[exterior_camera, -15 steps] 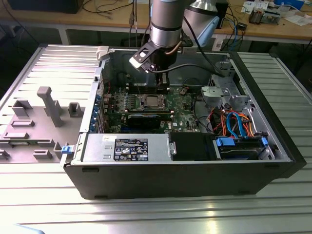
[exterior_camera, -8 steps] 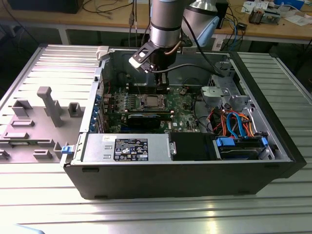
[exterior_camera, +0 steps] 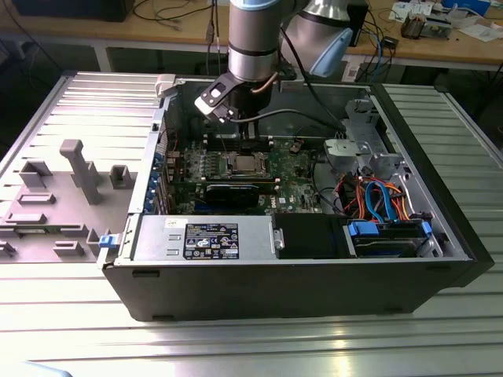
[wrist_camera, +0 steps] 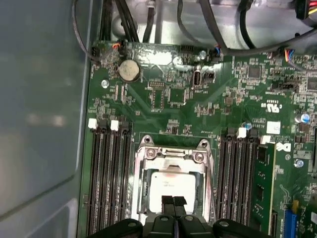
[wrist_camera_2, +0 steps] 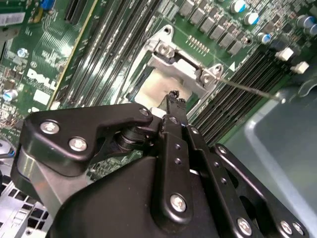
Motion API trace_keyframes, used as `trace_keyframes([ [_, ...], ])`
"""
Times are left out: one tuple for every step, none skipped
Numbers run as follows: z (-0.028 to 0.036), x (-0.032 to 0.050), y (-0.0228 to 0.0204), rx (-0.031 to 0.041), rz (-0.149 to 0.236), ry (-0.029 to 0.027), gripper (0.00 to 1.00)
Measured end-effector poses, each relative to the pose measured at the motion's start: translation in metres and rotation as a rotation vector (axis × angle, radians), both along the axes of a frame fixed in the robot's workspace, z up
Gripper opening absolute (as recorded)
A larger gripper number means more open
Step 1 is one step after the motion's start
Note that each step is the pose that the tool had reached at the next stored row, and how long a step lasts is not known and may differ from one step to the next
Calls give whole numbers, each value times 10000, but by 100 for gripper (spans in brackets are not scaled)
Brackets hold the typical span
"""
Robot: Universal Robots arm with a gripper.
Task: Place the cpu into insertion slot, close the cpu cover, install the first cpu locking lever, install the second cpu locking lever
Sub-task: 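Close the cpu cover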
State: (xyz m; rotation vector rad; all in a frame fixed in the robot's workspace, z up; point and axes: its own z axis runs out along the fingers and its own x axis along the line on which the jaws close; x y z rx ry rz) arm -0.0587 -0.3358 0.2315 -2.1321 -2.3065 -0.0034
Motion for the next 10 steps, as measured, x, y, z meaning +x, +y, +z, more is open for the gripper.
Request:
trace_keyframes([
  [-6, -26, 0, 1, -1, -1, 11],
  [-10, -41, 1, 3, -1, -2, 11],
  [-15, -62, 1, 3, -6, -1, 11],
  [-22, -73, 0, 2, -94, 1, 11],
  [-31, -75, 1, 3, -119, 7, 11],
  [-50, -85, 1, 2, -122, 28, 11],
  [-75, -100, 1, 2, -110, 42, 11],
  [-100, -121, 1, 2, -101, 50, 11],
  [-120, -142, 1, 8, -87, 50, 11],
  [-142, -158, 1, 11, -69, 50, 11],
])
